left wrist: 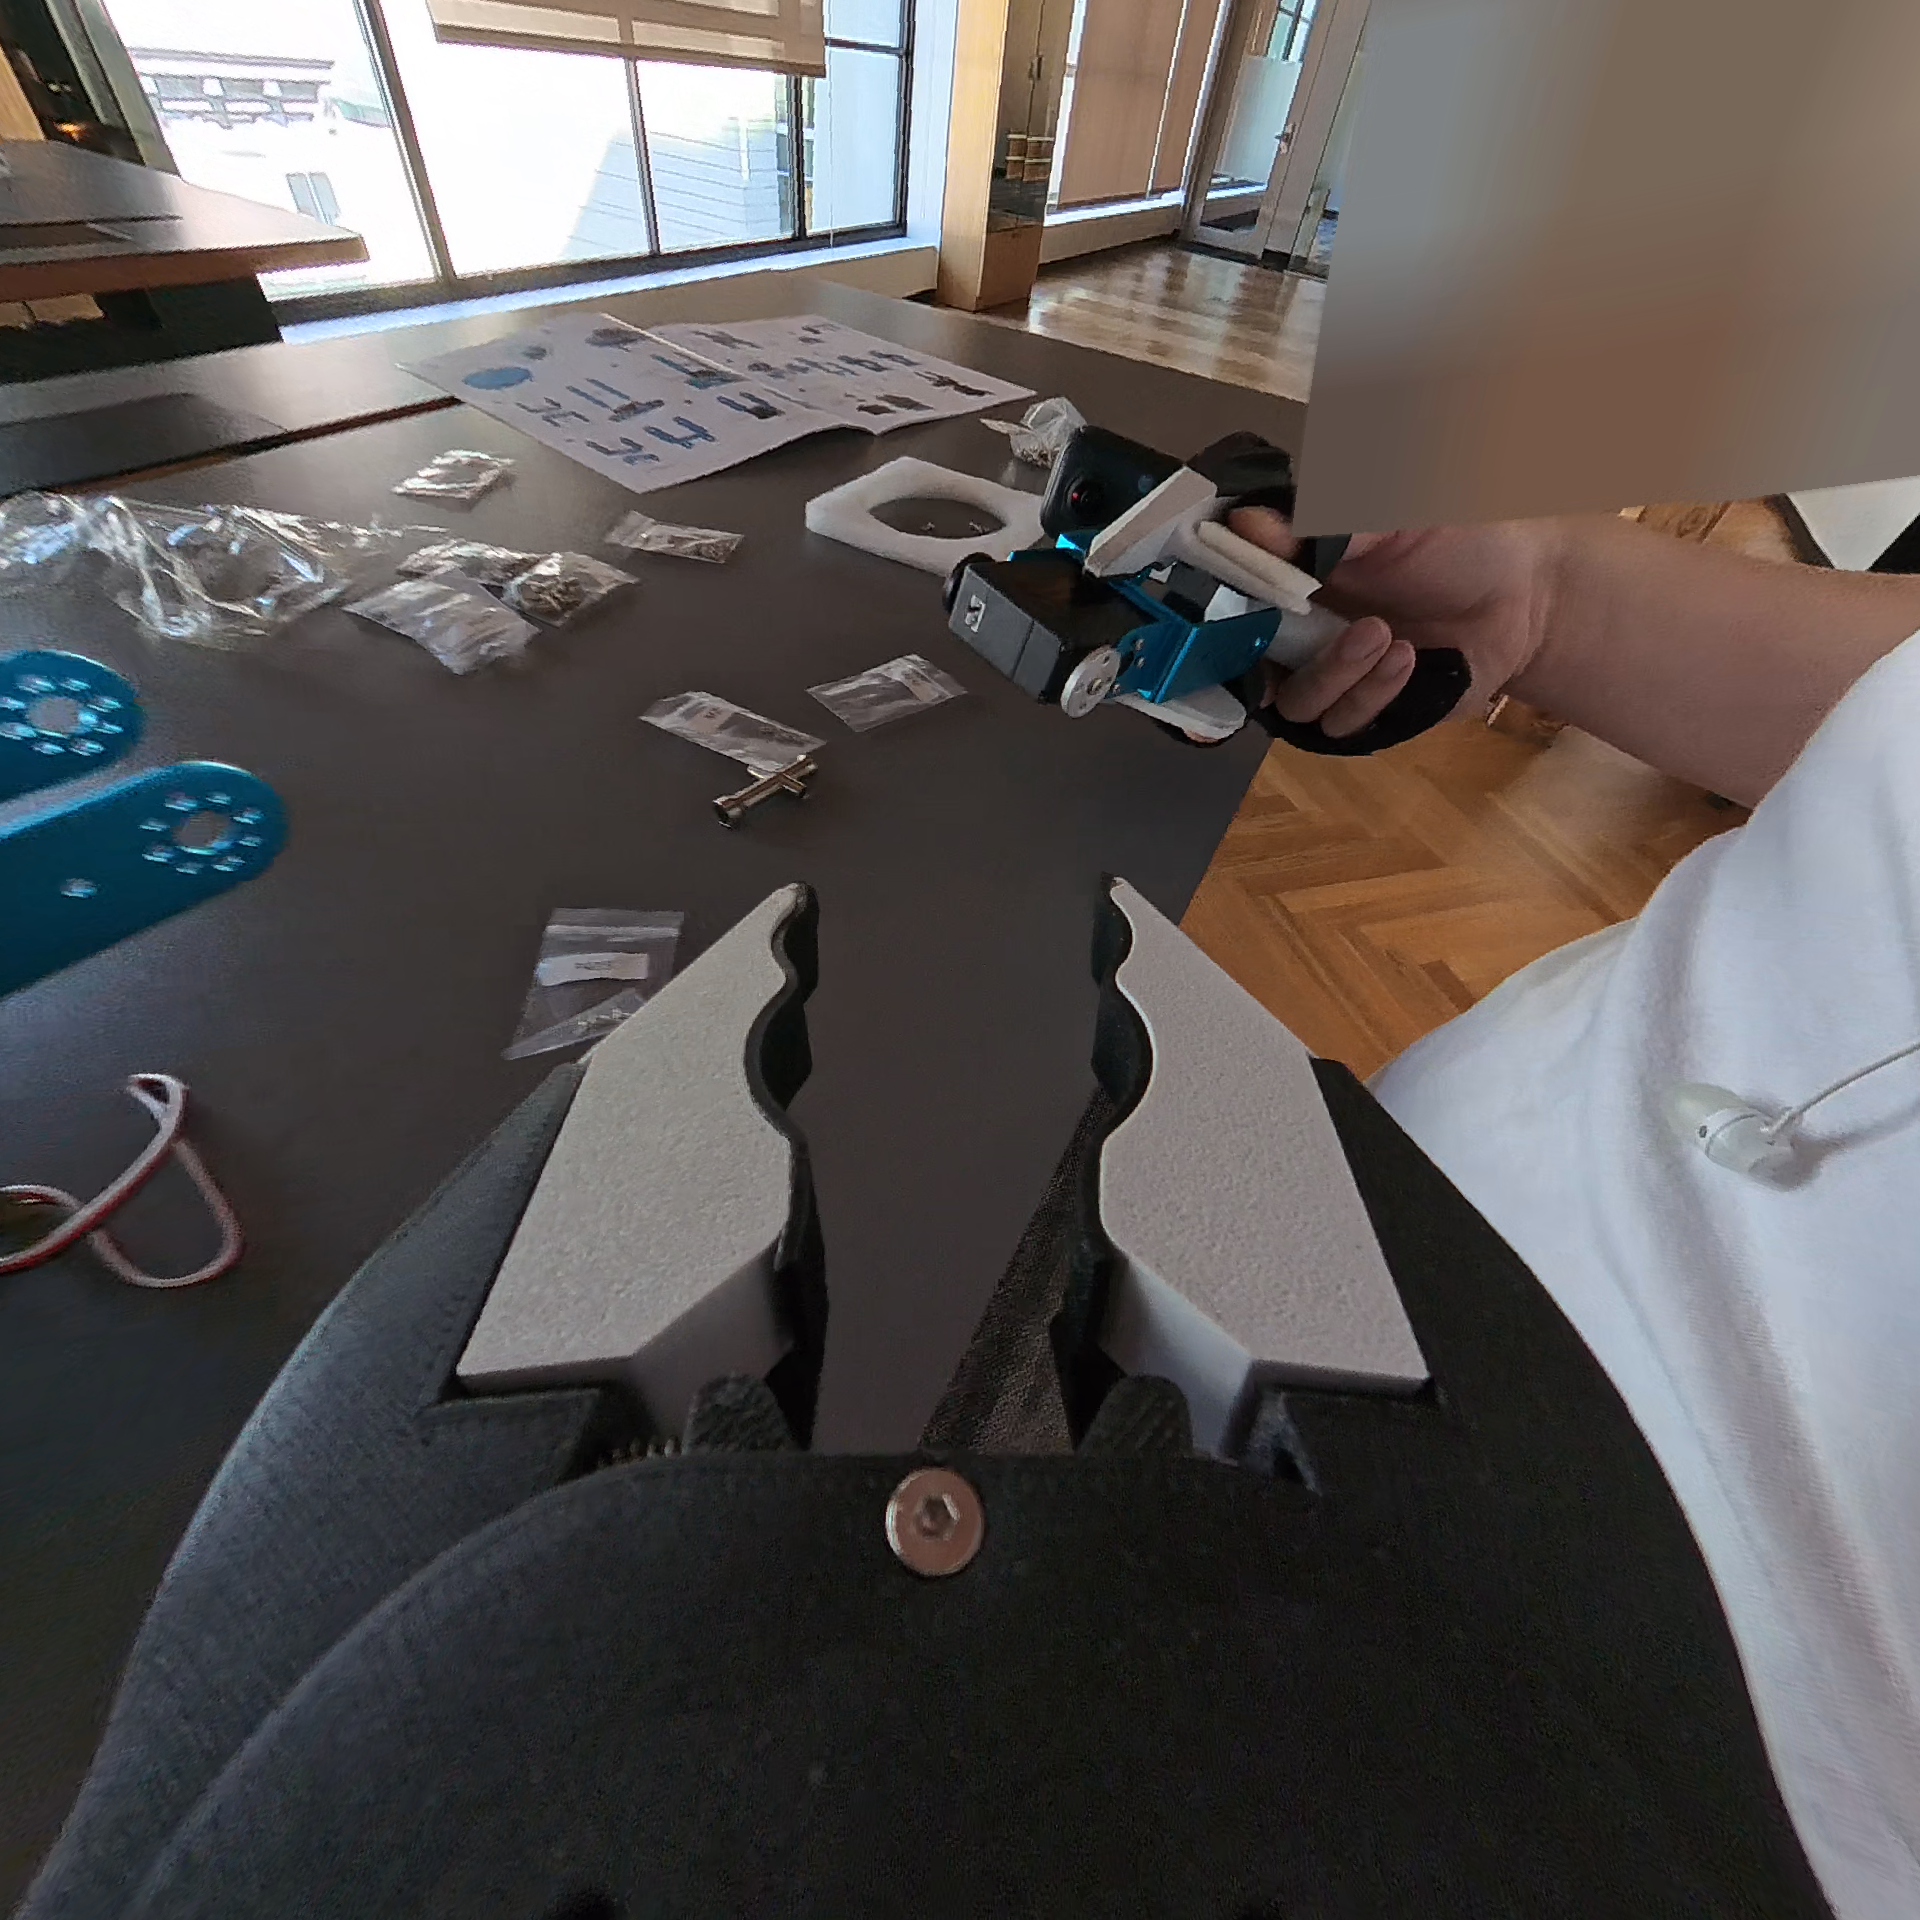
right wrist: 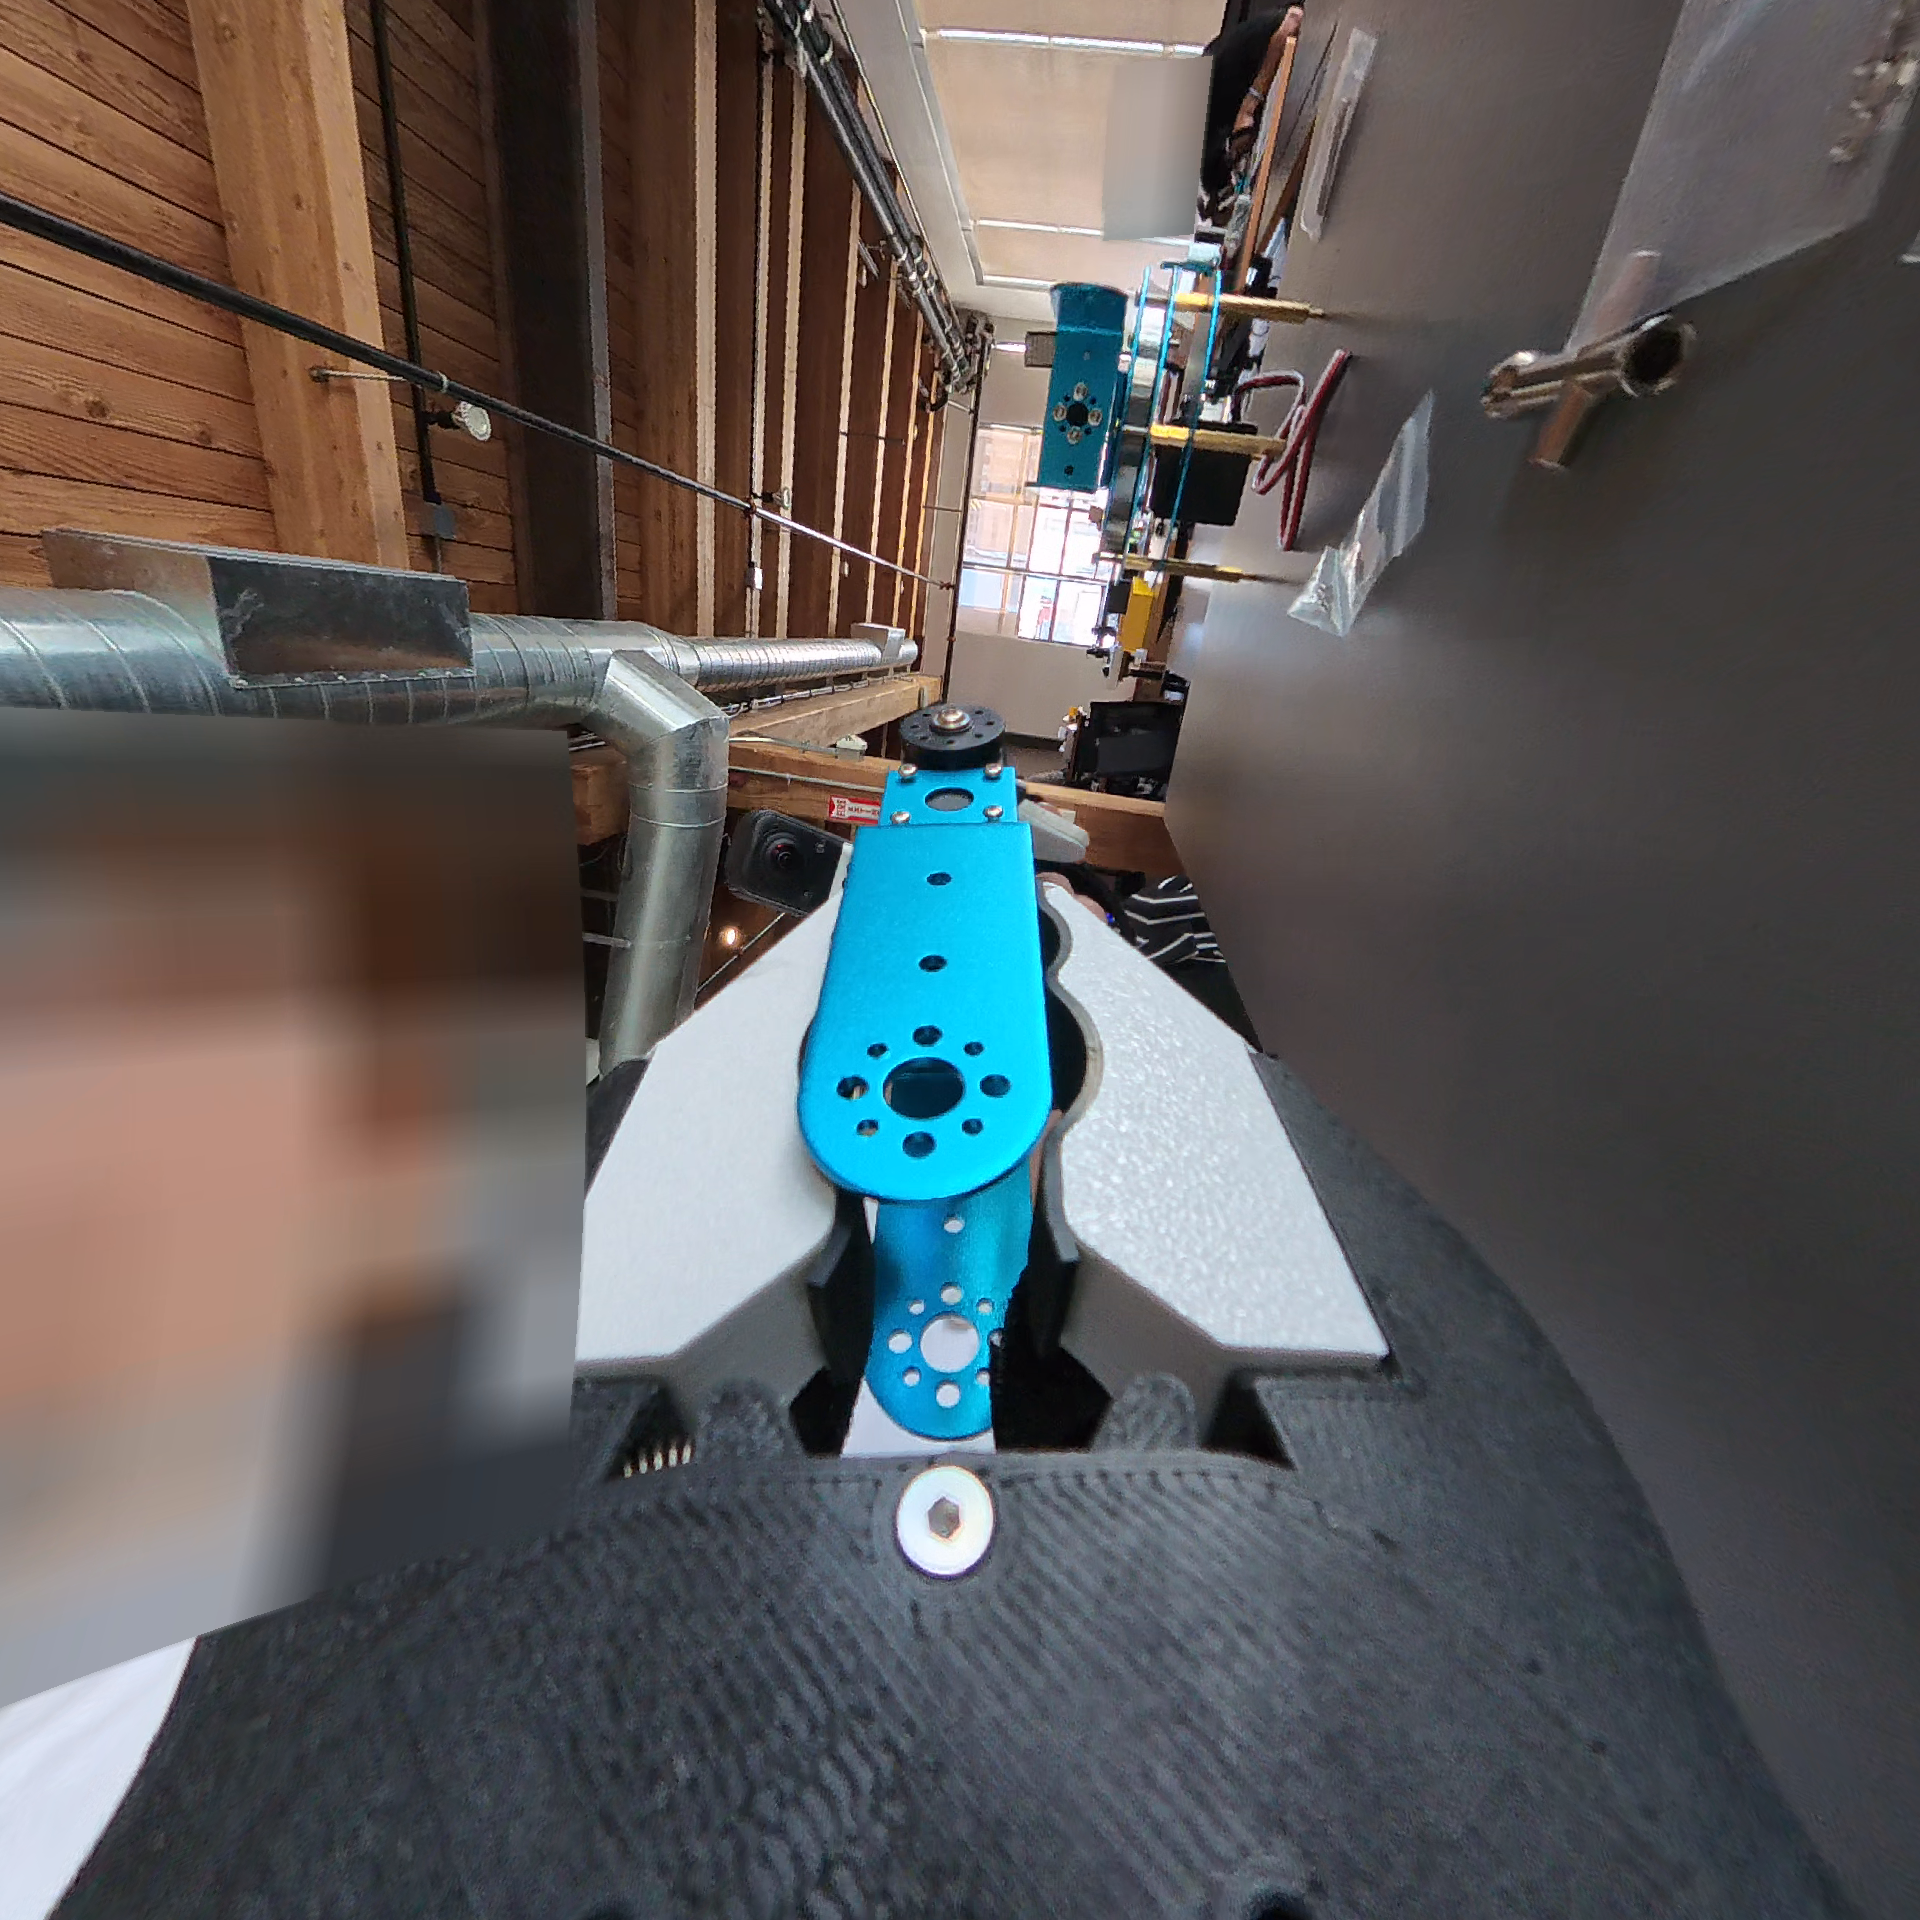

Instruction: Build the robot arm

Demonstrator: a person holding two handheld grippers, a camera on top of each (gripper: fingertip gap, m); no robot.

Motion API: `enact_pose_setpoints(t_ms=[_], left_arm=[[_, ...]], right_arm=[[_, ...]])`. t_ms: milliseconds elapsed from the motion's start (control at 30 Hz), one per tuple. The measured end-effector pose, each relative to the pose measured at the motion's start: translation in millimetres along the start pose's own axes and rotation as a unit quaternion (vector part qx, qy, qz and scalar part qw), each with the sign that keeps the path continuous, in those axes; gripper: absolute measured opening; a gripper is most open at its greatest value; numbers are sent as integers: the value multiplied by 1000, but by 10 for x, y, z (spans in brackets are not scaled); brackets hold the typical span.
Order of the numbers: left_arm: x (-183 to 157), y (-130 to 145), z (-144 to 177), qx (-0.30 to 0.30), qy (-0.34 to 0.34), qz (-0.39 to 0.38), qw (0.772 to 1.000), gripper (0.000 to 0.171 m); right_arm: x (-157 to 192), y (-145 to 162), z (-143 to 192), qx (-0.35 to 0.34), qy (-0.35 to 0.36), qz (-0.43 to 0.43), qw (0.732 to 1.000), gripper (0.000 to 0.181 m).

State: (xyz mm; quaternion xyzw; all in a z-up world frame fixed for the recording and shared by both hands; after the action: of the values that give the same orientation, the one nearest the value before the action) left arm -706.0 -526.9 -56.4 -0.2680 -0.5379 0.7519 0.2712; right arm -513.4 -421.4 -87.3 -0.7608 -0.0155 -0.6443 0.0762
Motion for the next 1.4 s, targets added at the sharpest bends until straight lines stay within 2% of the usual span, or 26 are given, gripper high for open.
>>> enact_pose_setpoints(t_ms=[233, 400, 533, 633, 700, 800, 900, 1000, 1133, 1233, 1333, 1400], left_arm=[[-143, 190, -189, 29, -25, 20, 999, 52], [-170, 186, -198, 30, -29, 19, 999, 52], [-199, 98, -243, 12, -3, 35, 999, 50], [-220, 18, -331, -24, 42, 85, 995, 51], [-160, 7, -425, -31, 62, 164, 984, 47], [-108, -66, -534, -66, 120, 271, 953, 46], [-73, -115, -644, -85, 157, 338, 924, 51], [-115, -86, -773, -66, 182, 363, 911, 50], [-208, -53, -869, -61, 231, 392, 889, 34], [-270, -26, -888, -61, 255, 385, 885, 27], [-346, -71, -859, -82, 292, 381, 873, 27], [-375, -83, -844, -87, 293, 360, 881, 21]], right_arm=[[-123, 50, 118, 17, 6, -4, 1000, 33], [-53, 22, 106, 23, -38, 9, 999, 33], [-31, 4, 108, 33, -28, 25, 999, 33], [-29, -3, 101, 43, -22, 31, 998, 32], [-11, -7, 85, 46, -25, 37, 998, 33], [26, 23, 52, 55, -27, 47, 997, 33], [46, 70, 25, 71, -7, 83, 994, 28], [85, 113, 3, 81, 15, 133, 988, 28], [114, 174, -19, 99, 45, 188, 976, 27], [159, 213, -35, 105, 46, 228, 967, 28], [228, 245, -38, 110, 24, 251, 961, 28], [259, 272, -36, 116, 13, 265, 957, 28]])
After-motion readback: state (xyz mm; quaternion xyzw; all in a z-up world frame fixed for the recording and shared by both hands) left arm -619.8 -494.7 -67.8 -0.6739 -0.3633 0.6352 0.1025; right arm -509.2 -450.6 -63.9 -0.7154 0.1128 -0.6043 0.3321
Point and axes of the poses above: each gripper's, where its closed fingertips meet, z back along the fingers, y out of its underside, x = y × z across the jaws, the point moved 6 cm from there along z, back along the fingers, and after that the axes turned 1 degree about x, right-handed, at the moved point
